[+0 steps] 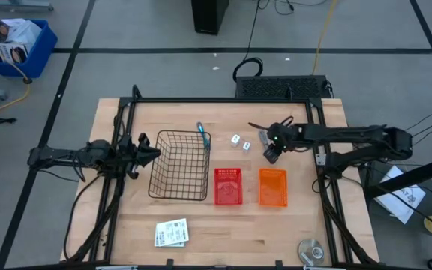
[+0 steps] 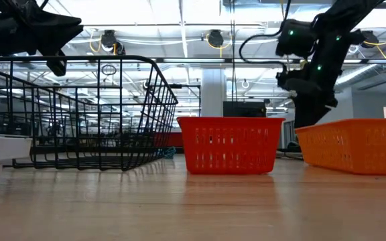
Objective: Pick and place items into bin
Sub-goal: Put the white USB cable into the black basket
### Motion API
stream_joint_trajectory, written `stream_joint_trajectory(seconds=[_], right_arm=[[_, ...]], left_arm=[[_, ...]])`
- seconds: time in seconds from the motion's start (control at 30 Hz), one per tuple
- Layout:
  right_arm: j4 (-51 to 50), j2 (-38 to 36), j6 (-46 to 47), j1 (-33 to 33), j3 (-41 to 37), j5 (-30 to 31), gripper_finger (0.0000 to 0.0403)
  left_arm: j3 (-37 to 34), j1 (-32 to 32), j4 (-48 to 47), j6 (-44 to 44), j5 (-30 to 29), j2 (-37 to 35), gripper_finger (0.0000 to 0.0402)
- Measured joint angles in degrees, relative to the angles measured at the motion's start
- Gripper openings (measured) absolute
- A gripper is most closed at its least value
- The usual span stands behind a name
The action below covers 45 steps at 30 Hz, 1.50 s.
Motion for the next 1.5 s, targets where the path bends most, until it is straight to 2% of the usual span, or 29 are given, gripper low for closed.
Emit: stream_joint_trajectory(seconds=[0.8, 0.97, 1.17, 1.37, 1.5], right_arm=[[4.83, 15.43, -1.47, -0.03, 0.22, -0.24, 0.0146], [6.06, 15.65, -1.58, -0.03, 0.15, -0.26, 0.0111], [8.66, 15.27, -1.83, -0.03, 0.06, -0.10, 0.0018], [11.89, 15.40, -1.54, -0.08, -0.08, 0.37, 0.0015], [12.30, 15.11, -1.63, -0.05, -0.15, 2.86, 0.0006]], left_arm=[[0.00, 0.00, -0.52, 1.21, 0.07, 0.00, 0.0058], [0.00, 0.00, -0.55, 1.06, 0.06, 0.00, 0.0058], [0.00, 0.00, -0.55, 0.05, 0.04, -0.02, 0.0058], [0.00, 0.00, -0.48, -0.14, 0.04, 0.00, 0.0058], [0.00, 0.00, -0.44, -0.33, 0.04, 0.00, 0.0058]])
